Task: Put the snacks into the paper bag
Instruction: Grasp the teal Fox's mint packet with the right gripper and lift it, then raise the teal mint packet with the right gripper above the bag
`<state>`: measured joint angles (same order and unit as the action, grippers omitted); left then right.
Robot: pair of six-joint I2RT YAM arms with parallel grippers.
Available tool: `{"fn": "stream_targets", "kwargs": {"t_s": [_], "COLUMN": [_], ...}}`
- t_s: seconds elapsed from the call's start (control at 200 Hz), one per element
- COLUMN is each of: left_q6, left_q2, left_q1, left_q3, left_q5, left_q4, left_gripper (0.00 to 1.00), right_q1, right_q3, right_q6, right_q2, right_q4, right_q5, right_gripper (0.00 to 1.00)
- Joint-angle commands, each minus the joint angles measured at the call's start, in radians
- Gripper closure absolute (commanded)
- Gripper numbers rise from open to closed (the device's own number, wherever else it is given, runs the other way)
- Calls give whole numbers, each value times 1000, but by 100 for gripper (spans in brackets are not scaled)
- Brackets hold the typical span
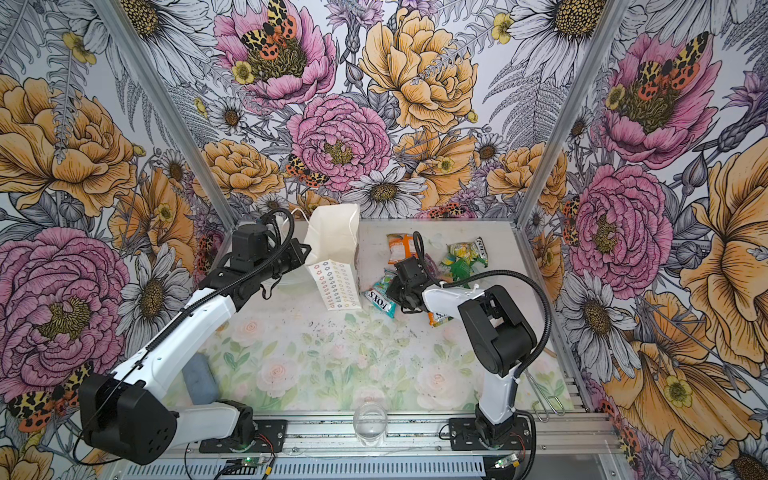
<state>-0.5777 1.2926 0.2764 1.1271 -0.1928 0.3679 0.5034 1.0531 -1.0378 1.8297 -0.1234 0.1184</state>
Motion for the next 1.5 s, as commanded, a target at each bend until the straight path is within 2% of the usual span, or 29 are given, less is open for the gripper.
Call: {"fn": "stream_targets", "kwargs": {"t_s": [0.0,0.115,0.36,0.746,1.101,1.496], "left_q6": [-11,-21,-53,-62,-67,-66], "left_q2": [-9,-6,4,22,31,71], "left_q1": [-13,-14,-14,-2,29,68], "left_q3": [-11,-12,-3,13,44,90], "left_q5": [-22,-23,-25,-32,-25,-28], "left_q4": [-29,-29,-31,-30,-32,-32], "left_gripper": [100,100,100,100,100,100], "right_q1": [7,11,25,32,31,-2], "right_q3": [-30,-34,-32,31,114,327], "right_q6": [20,40,86,224,351,492], "right_q2": [-30,-51,-111,-217,-314,-405], "right_q4": [-25,-29,-88,-218,-304,-443], "right_q5": [-39,-47,-107,-203,-237,-266], "right_gripper": [81,91,100,100,100,100]}}
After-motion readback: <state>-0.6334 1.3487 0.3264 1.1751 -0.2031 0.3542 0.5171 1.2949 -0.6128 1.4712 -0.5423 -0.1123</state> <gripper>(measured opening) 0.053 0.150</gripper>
